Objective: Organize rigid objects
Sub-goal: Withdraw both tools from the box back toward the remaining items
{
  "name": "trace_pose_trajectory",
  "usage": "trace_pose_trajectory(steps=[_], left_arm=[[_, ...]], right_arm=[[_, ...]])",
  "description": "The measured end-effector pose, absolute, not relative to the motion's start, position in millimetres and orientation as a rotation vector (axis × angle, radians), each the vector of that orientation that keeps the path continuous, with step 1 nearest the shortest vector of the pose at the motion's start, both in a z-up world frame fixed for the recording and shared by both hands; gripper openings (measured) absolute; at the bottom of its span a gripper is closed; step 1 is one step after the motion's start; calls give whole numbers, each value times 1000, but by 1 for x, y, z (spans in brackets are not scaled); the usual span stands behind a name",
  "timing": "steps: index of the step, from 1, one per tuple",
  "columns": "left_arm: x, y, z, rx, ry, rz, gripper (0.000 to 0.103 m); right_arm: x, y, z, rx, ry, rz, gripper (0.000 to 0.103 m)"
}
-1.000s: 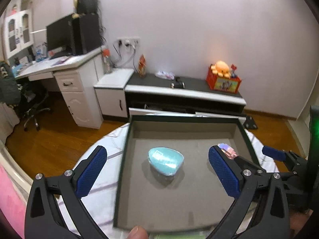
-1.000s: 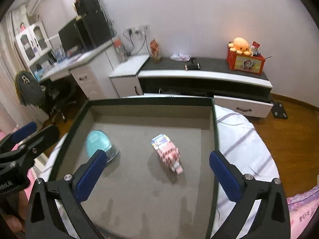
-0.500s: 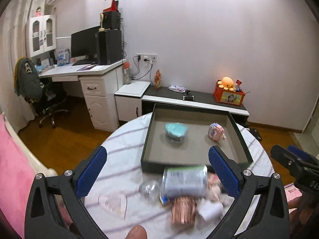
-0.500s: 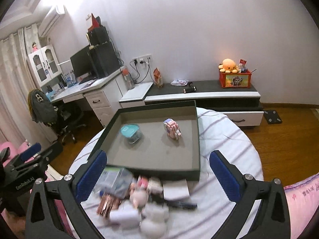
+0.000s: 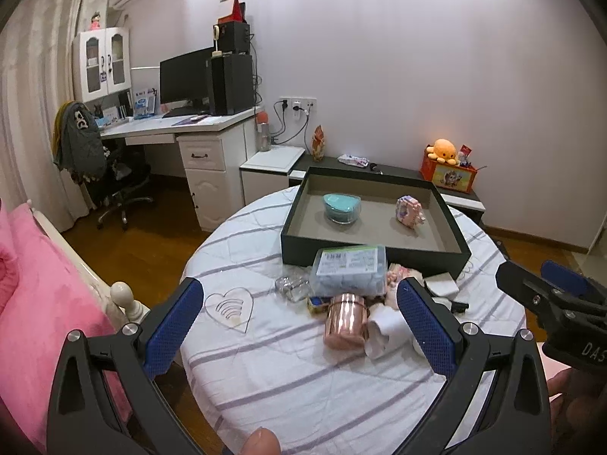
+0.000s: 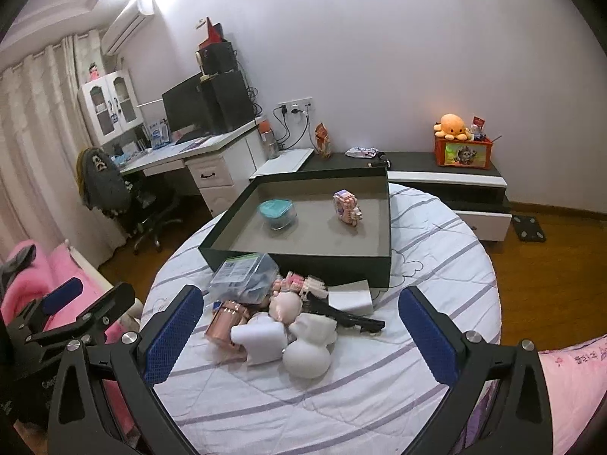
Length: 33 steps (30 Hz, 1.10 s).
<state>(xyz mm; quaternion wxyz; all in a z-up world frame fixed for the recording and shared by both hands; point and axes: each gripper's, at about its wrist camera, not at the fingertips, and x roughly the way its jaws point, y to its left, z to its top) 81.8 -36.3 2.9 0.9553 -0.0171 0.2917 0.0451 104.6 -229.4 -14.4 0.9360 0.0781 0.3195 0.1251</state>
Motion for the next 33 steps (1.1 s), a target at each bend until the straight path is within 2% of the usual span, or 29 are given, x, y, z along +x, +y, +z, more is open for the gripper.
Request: trace_pose_trajectory(steps=[15, 33], left_arm=[[69, -13, 6, -3, 560, -108, 103], [86, -1, -24, -22, 643, -16, 103]], right_arm=[[37, -201, -3, 107, 616, 18, 103], [66, -201, -26, 75, 692, 70, 103]])
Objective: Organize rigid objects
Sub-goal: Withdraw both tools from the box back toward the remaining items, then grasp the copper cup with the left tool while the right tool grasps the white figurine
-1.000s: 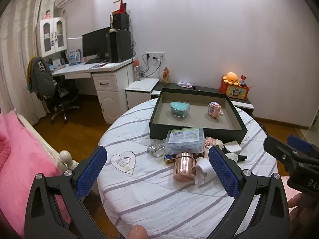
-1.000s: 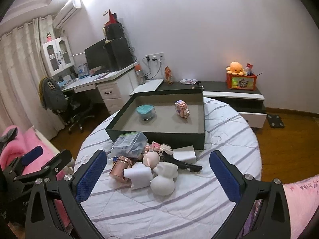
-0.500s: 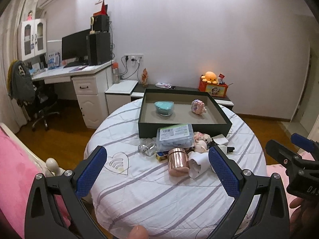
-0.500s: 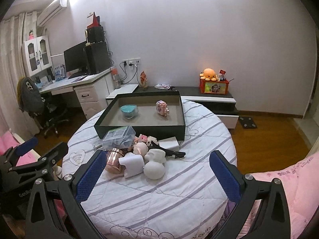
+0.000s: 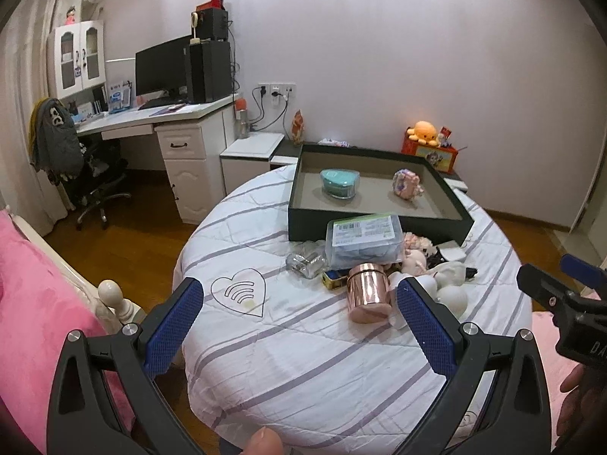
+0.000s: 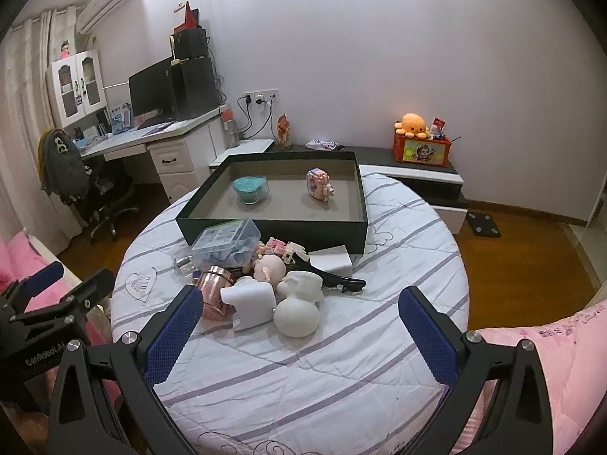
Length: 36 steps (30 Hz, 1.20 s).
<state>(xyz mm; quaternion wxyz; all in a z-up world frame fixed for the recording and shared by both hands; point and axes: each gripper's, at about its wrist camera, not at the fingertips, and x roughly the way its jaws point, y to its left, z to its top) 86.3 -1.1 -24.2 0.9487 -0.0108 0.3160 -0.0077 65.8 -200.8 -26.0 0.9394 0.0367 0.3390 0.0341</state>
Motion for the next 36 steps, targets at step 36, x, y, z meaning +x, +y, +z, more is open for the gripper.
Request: trace_pose_trajectory(steps=[36], left_arm=[[184, -51, -128, -35, 907, -132, 97]], right_arm=[[148, -216, -126, 166, 954, 131, 83]])
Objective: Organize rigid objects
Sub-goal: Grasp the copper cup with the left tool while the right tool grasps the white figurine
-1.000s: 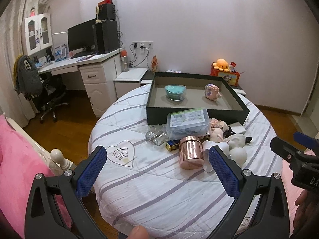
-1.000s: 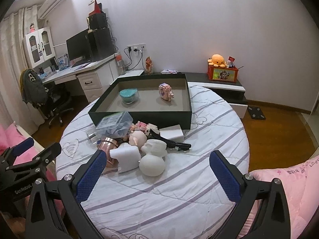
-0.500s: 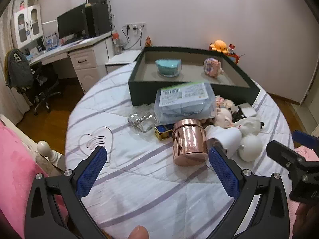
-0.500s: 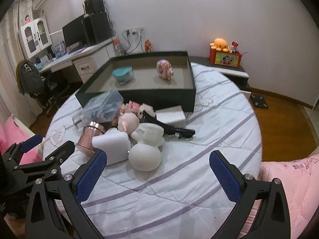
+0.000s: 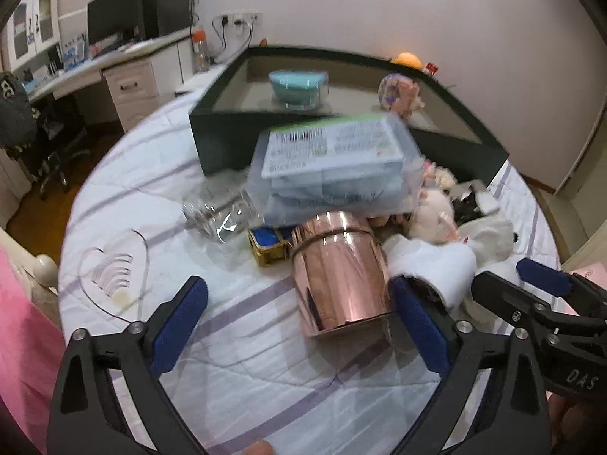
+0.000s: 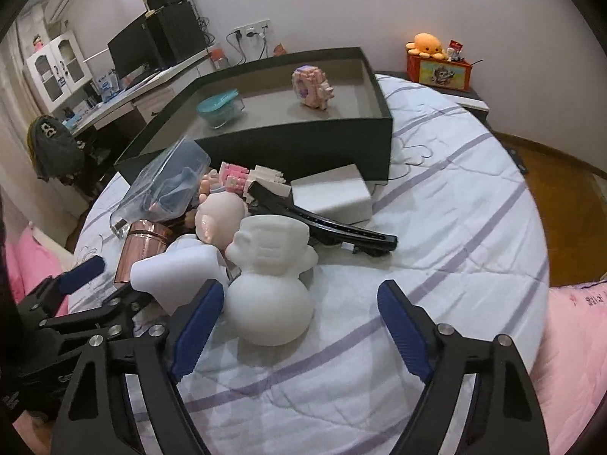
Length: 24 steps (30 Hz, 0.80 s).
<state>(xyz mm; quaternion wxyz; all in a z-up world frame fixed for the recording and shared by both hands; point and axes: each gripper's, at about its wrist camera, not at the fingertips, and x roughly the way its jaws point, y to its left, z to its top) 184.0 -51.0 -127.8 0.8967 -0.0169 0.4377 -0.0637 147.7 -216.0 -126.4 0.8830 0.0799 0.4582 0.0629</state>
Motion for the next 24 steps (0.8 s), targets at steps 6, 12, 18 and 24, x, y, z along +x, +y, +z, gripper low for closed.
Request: trace_pose_trajectory(steps=[6, 12, 18, 24], left_arm=[[188, -49, -128, -83, 904, -151, 89], [190, -45, -128, -129, 910, -197, 66], [184, -43, -126, -157, 903, -230, 57], [175, -39, -122, -150, 895, -226, 58]], right_arm=[[156, -215, -132, 174, 962, 142, 80], [164, -203, -138, 128, 971, 156, 65], [159, -201, -135, 120, 959, 185, 51], [150, -209, -130, 151, 952, 198, 51]])
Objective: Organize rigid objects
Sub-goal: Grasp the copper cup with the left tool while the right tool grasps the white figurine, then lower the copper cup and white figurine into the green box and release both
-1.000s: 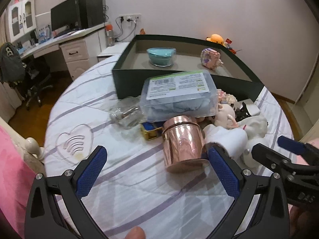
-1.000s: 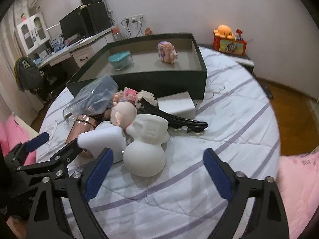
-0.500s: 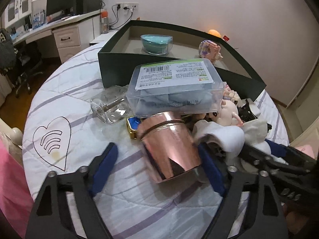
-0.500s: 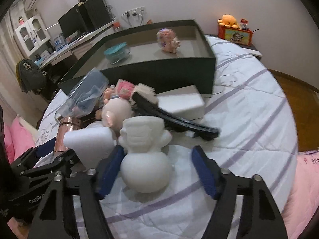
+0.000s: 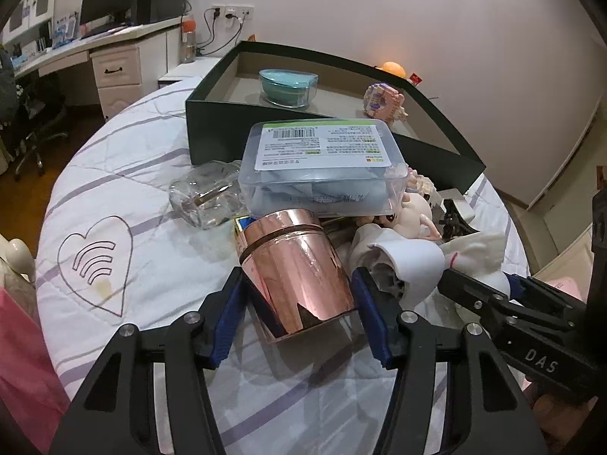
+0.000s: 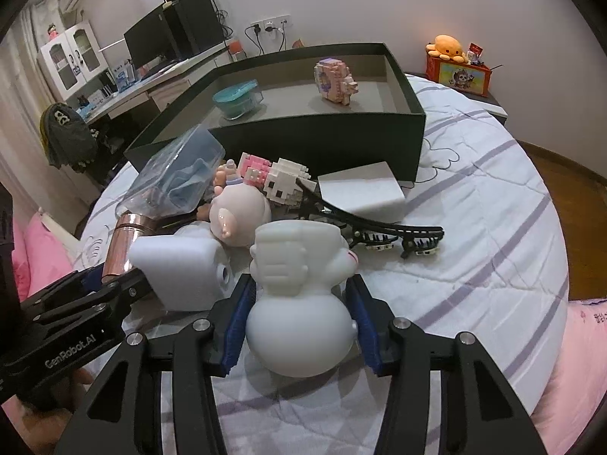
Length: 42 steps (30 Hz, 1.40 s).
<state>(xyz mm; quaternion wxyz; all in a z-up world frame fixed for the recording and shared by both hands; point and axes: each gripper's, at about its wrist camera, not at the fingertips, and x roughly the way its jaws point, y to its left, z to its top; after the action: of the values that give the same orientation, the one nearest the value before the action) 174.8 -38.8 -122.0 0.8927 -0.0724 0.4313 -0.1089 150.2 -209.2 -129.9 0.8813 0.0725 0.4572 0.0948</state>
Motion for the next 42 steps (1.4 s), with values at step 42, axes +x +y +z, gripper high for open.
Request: trace_pose_trajectory(steps=[42], left_arm=[[292, -51, -7, -87, 694, -261, 58]], right_arm=[[277, -221, -19, 148, 735, 275, 51]])
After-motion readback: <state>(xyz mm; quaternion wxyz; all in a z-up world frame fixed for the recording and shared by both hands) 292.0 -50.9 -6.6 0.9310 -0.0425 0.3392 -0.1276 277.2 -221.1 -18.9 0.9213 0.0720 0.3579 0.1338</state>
